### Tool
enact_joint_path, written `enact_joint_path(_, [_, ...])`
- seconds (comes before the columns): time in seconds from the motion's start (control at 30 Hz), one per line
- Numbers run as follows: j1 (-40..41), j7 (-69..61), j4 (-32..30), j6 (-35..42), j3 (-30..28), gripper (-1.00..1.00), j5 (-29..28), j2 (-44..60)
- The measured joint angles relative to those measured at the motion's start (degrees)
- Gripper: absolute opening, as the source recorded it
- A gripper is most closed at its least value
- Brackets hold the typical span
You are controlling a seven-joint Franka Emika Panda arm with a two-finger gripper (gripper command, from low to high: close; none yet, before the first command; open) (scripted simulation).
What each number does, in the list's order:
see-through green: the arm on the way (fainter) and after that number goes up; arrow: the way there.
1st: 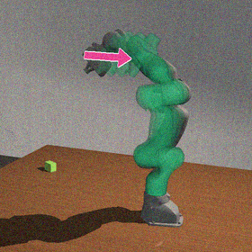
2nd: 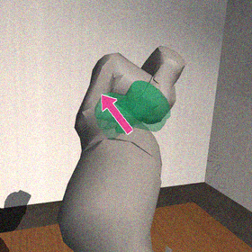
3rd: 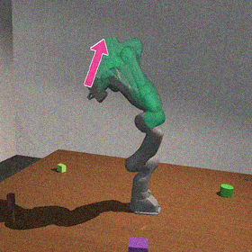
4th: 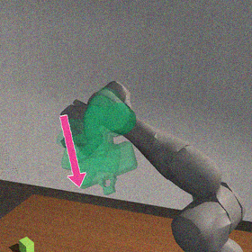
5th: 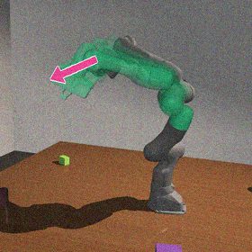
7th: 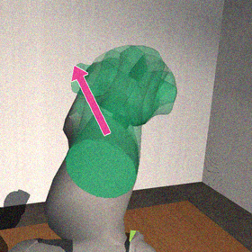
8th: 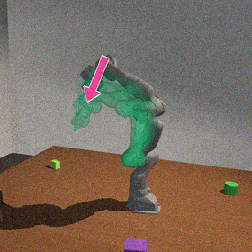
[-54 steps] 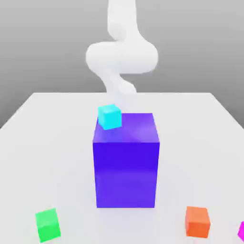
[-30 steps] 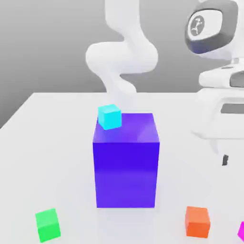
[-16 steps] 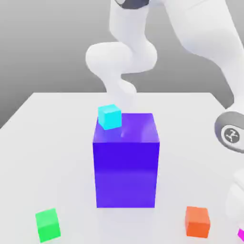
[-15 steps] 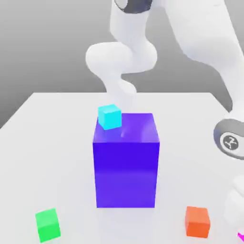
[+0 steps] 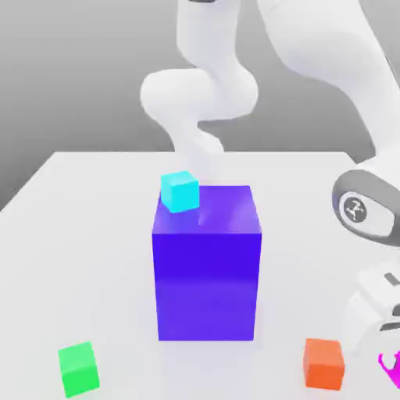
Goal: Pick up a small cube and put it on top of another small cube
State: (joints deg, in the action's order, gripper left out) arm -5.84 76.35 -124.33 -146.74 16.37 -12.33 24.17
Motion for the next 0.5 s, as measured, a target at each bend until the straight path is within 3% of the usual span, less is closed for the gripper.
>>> enact_joint_path(0.5, [17.36, 17.88, -11.51, -0.9, -17.44, -1.0, 12.5, -12.16])
